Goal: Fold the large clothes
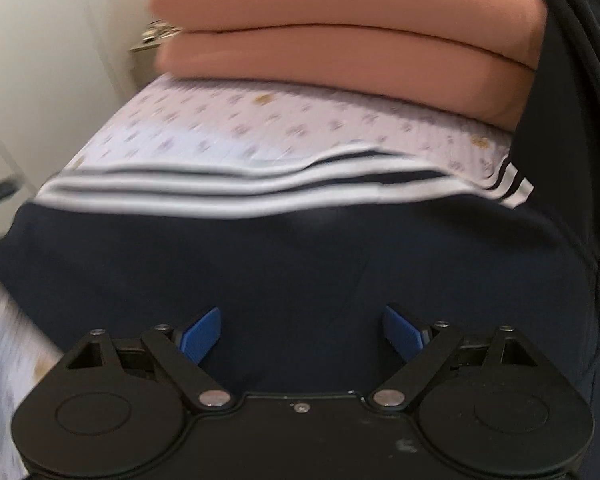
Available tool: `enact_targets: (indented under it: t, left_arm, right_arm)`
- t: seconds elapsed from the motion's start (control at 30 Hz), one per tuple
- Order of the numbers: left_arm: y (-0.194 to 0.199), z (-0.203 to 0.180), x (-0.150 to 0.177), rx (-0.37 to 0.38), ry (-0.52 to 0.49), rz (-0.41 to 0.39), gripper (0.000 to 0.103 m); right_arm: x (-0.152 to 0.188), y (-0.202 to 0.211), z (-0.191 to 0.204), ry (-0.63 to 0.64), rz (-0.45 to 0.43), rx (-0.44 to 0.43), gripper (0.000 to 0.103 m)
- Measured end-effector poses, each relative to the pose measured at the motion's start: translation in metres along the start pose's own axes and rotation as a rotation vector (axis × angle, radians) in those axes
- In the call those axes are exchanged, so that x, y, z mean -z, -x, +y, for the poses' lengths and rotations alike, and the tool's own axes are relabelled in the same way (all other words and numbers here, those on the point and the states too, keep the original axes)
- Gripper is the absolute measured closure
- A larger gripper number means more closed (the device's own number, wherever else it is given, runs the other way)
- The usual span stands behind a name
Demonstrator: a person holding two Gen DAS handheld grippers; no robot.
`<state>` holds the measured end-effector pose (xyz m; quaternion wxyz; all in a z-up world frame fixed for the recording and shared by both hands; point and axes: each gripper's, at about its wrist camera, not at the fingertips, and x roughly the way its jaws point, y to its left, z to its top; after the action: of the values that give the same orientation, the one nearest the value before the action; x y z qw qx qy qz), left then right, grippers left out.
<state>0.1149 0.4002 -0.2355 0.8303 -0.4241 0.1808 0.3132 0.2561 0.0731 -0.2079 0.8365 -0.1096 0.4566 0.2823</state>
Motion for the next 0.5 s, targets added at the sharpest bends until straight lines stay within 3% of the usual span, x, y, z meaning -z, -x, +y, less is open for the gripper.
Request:
enact_targets:
  t: [0.03,0.07,0.1,0.2,0.27,0.37,0.5]
  left_arm:
    - [-0.005,0.000,-0.002,-0.044,-0.009,-0.006,0.083]
    - [-0.008,0.003,-0.006,-0.065,-0.008,-0.005,0.090]
    - [-0.007,0.007,-0.010,-0.032,0.007,-0.019,0.094]
    - [0.008,-0.009,-0.017,-0.002,-0.092,-0.092,0.096]
    - [0.022,-0.031,-0.021,0.032,-0.174,-0.151,0.096]
    - [0.036,-0.057,-0.030,0.099,-0.233,-0.201,0.096]
    - [0.056,-0.093,-0.033,0.173,-0.329,-0.258,0.097]
  right_arm:
    - [0.010,0.005,0.006,0.023,-0.011,0.011,0.000]
    - [0.018,0.009,0.009,0.032,-0.029,0.029,0.000]
    - [0.027,0.012,0.010,0.021,-0.042,0.042,0.000]
    - [0.049,0.021,0.012,-0.042,-0.066,0.058,0.000]
    - [0.061,0.024,0.022,0.019,-0.056,0.085,0.000]
    - [0.082,0.030,0.028,0.080,-0.145,0.102,0.000]
    - [0.068,0.033,0.012,0.017,-0.070,0.023,0.000]
